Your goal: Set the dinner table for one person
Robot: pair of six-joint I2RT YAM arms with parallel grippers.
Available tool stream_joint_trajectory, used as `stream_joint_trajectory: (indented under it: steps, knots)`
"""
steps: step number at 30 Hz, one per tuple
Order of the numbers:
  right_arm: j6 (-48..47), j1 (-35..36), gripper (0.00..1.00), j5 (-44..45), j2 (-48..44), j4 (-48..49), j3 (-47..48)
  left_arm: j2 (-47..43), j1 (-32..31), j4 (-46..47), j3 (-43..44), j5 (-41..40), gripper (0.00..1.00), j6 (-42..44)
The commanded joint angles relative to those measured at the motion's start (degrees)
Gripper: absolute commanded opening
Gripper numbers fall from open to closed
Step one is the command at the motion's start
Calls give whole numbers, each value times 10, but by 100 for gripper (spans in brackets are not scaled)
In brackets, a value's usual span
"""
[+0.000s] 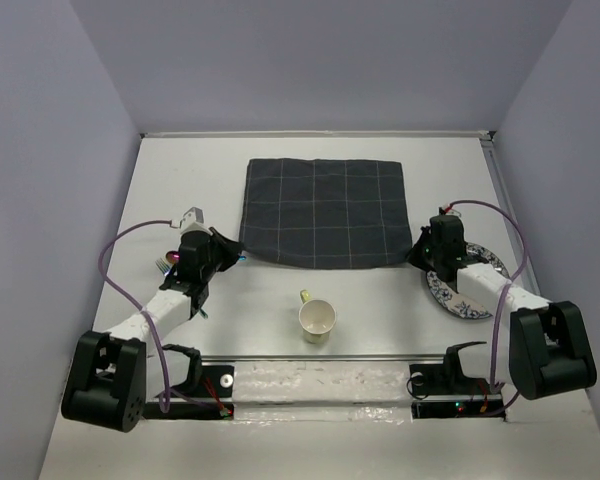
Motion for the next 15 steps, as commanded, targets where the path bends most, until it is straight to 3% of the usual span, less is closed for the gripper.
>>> stream_joint_trajectory:
  steps: [1, 9, 10, 11, 13, 14, 15]
  knots:
    - [12, -3, 0, 6, -33, 7, -9, -34, -1, 3, -21, -7, 0, -2]
    - [29, -3, 0, -12, -74, -11, -37, -75, -1, -19, -37, -11, 0, 1]
    - [30, -3, 0, -14, -80, -15, -38, -75, -2, -22, -34, -13, 8, 1]
    - [30, -3, 0, -19, -83, -16, -37, -75, -2, -24, -34, -14, 8, 1]
    - [30, -3, 1, -34, -87, -19, -38, -76, -2, -25, -31, -12, 31, -1]
    - [30, -3, 4, -50, -89, -20, -38, -81, -2, -31, -27, -12, 47, -4]
    - [29, -3, 11, -63, -90, -22, -38, -84, -2, -36, -23, -15, 51, -4]
